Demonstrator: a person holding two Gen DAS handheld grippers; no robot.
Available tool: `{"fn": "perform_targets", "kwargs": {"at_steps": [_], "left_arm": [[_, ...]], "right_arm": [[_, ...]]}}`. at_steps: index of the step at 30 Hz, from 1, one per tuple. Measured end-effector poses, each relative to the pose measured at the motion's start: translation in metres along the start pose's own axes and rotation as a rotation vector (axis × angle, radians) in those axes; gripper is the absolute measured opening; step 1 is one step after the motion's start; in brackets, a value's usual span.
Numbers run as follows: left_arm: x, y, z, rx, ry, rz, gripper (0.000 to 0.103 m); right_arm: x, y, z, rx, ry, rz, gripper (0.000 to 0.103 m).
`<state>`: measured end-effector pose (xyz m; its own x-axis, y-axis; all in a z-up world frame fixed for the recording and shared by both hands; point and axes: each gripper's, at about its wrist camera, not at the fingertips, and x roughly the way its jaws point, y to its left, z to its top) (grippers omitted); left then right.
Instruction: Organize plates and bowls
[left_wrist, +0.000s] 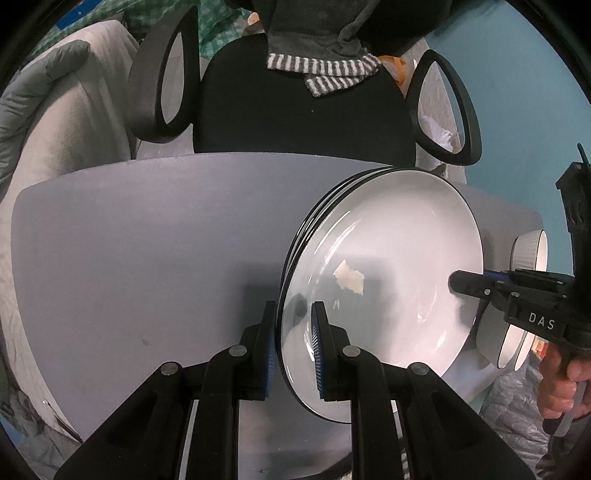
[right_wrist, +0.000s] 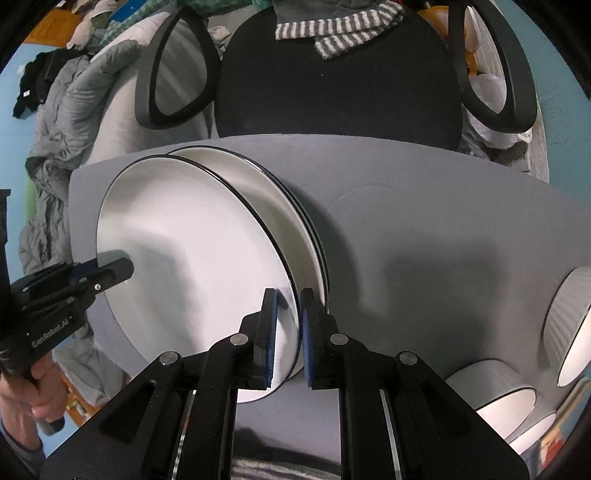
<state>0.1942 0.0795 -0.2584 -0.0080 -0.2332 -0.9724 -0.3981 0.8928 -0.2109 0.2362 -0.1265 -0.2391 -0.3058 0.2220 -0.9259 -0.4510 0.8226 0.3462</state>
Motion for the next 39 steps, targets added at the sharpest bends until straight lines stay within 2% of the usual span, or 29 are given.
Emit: {"fn": "perform_targets", "kwargs": {"at_steps": [4, 7, 10, 12, 18, 22, 24, 27, 29, 30, 36, 37, 39], "left_arm": [[0.005, 0.001, 0.000, -0.002, 0.009, 0.014, 0.016], [0.008, -0.002, 0.001, -0.011, 0.014, 0.001, 0.022], [0.007, -0.006, 0.000, -0.004, 0.011, 0.004, 0.026], [0.004, -0.010, 0.000, 0.015, -0.005, 0.016, 0.027], [-0.003, -0.011, 0.001, 0.017, -0.019, 0.010, 0.028], [-0.011, -0.010, -0.002, 0.014, -0.043, -0.006, 0.042], [-0.014, -0.011, -0.006, 0.020, -0.056, -0.002, 0.043], [-0.019, -0.010, -0.015, 0.018, -0.069, 0.000, 0.045], [-0.022, -0.009, -0.019, 0.011, -0.080, 0.000, 0.057], [-0.024, -0.008, -0.023, 0.005, -0.089, 0.002, 0.058], [-0.041, -0.006, -0.048, 0.002, -0.133, 0.013, 0.060], [-0.045, -0.006, -0.054, 0.001, -0.143, 0.022, 0.061], [-0.052, -0.006, -0.065, -0.002, -0.158, 0.034, 0.071]], "right_arm": [[0.001, -0.003, 0.002, 0.022, 0.008, 0.005, 0.014], [0.001, -0.002, 0.003, 0.034, 0.017, 0.017, 0.022], [0.001, 0.001, 0.003, 0.045, 0.020, 0.031, 0.036], [-0.001, 0.003, 0.003, 0.069, 0.022, 0.066, 0.053], [-0.005, 0.010, 0.001, 0.075, 0.031, 0.044, 0.063], [-0.007, 0.011, 0.002, 0.078, 0.042, 0.033, 0.065], [-0.007, 0.011, 0.001, 0.082, 0.046, 0.023, 0.065], [-0.012, 0.013, -0.001, 0.081, 0.024, -0.041, 0.069], [-0.016, 0.015, -0.002, 0.074, 0.015, -0.037, 0.069], [-0.018, 0.015, -0.003, 0.074, 0.010, -0.033, 0.069], [-0.035, 0.017, -0.015, 0.043, -0.074, -0.103, 0.069], [-0.039, 0.019, -0.020, 0.037, -0.091, -0.106, 0.069], [-0.048, 0.021, -0.030, 0.022, -0.126, -0.106, 0.069]]}}
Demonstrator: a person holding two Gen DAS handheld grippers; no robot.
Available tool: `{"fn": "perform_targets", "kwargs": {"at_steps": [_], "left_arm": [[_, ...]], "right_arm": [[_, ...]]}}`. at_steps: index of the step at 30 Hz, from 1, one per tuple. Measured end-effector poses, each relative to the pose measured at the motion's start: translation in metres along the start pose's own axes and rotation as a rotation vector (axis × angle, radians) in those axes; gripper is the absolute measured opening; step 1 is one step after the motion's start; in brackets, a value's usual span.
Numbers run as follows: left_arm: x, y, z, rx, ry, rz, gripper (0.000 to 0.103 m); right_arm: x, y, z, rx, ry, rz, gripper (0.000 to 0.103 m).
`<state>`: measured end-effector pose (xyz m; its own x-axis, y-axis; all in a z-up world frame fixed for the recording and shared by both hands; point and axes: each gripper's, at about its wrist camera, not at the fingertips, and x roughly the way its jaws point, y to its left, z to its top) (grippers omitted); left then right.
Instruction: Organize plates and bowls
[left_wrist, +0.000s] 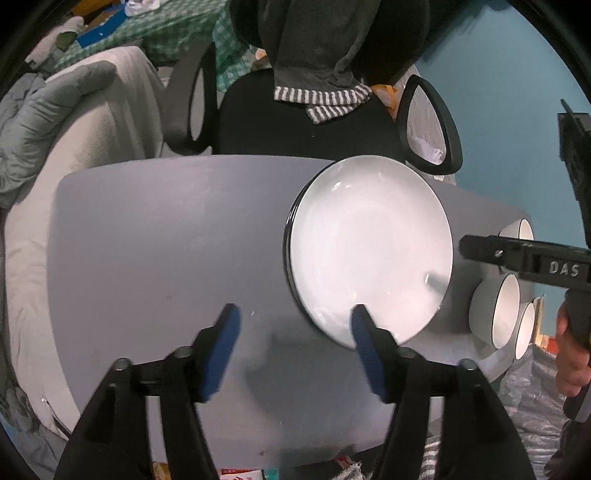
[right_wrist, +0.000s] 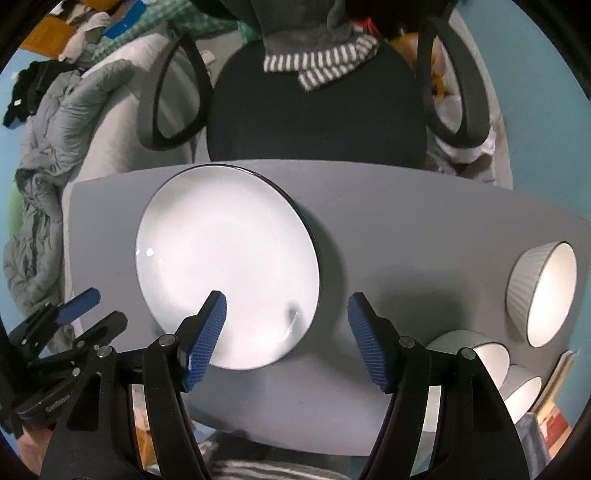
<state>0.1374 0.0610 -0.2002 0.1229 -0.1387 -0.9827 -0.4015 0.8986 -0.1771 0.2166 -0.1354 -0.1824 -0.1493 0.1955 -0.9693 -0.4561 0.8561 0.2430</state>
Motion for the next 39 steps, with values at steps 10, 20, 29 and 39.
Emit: {"fn": "perform_targets", "kwargs": {"at_steps": [10, 20, 29, 39], "left_arm": [[-0.050, 0.001, -0.051, -0.021, -0.081, -0.031, 0.073], [-0.074, -0.027, -0.089, 0.051, -0.086, -0.081, 0.073], [-0.068, -0.060, -0.105, 0.113, -0.047, -0.123, 0.073], [-0.070, -0.107, -0.096, 0.175, -0.048, -0.144, 0.073]], "right_arm": [[-0.053, 0.017, -0.062, -0.070, -0.191, 0.003, 0.069], [-0.079, 0.000, -0.133, -0.005, -0.250, 0.010, 0.069], [-0.101, -0.034, -0.184, 0.091, -0.290, -0.036, 0.069], [-0.113, -0.088, -0.211, 0.215, -0.307, -0.084, 0.069]]}}
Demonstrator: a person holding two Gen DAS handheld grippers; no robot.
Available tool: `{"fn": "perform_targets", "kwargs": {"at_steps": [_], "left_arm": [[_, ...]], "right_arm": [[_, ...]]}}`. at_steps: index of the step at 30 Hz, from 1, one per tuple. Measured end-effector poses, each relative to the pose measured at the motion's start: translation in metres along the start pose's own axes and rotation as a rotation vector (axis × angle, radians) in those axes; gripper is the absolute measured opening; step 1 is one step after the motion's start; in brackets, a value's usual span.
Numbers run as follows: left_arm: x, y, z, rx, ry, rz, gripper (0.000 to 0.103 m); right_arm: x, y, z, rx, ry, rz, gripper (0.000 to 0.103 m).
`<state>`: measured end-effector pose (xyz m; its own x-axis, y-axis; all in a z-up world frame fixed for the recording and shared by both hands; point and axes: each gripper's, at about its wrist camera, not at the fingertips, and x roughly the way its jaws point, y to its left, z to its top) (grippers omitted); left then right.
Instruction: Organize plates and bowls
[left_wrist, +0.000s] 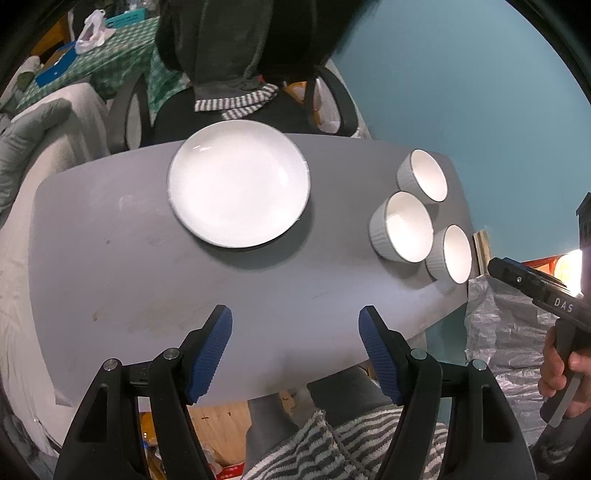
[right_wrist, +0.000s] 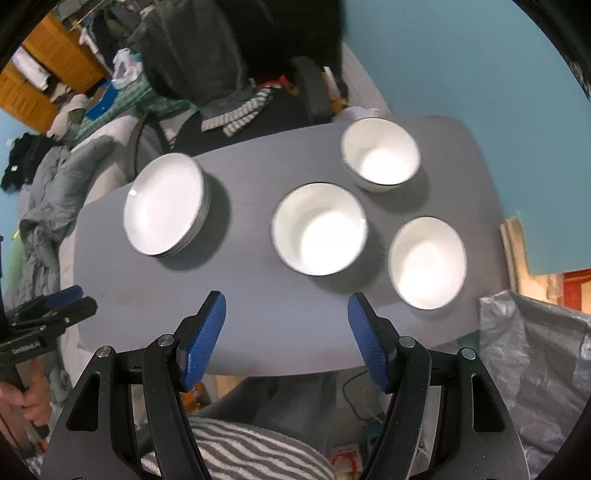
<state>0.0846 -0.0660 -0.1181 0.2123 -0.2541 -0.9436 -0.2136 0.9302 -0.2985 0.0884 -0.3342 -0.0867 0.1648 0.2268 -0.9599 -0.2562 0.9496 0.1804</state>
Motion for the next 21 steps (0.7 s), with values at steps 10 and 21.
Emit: {"fn": "perform_targets", "kwargs": {"at_steps": [10, 21], "left_arm": [[0.032, -0.049, 0.028, 0.015, 0.031, -0.010, 0.073], [0.088, -0.097, 0.054, -0.027, 0.090, -0.006, 0.073]], "right_arm": [[0.006, -0.040, 0.018, -0.028, 0.039, -0.050, 0.070], [0.047, -0.083, 0.052, -0.057, 0.116, -0.011, 0.070]]}}
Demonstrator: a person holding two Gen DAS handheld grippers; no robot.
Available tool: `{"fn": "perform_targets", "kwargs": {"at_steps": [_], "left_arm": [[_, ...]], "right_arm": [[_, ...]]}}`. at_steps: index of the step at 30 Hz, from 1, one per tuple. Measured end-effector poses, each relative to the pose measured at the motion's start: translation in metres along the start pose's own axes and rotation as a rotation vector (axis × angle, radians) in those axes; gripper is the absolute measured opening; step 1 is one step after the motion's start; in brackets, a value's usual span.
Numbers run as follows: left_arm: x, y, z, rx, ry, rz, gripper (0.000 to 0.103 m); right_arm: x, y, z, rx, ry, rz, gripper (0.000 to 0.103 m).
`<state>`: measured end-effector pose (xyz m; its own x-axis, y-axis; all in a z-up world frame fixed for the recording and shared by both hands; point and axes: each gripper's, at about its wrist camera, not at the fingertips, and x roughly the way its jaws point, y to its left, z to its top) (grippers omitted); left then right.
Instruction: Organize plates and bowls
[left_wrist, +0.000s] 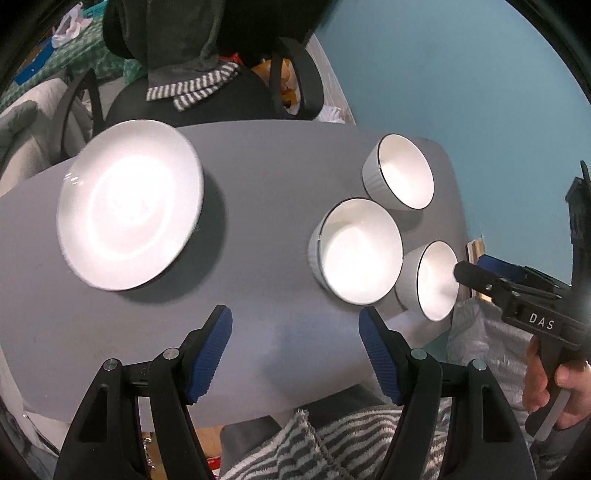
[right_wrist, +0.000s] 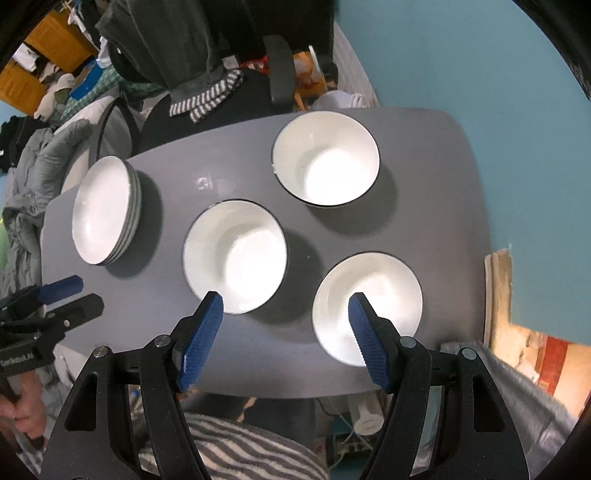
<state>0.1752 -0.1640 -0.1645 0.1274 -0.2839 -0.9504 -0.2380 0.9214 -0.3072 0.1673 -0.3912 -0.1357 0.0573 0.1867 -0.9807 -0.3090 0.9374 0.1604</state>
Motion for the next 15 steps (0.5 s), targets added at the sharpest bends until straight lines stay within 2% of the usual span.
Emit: {"fn": "perform_targets", "kwargs": {"at_steps": [15], "left_arm": [[0.075, -0.017, 0.027, -0.072, 0.075, 0.026, 0.073]], "right_arm": [[0.054, -0.009, 0.029, -0.074, 0.076, 0.068, 0.070]]}}
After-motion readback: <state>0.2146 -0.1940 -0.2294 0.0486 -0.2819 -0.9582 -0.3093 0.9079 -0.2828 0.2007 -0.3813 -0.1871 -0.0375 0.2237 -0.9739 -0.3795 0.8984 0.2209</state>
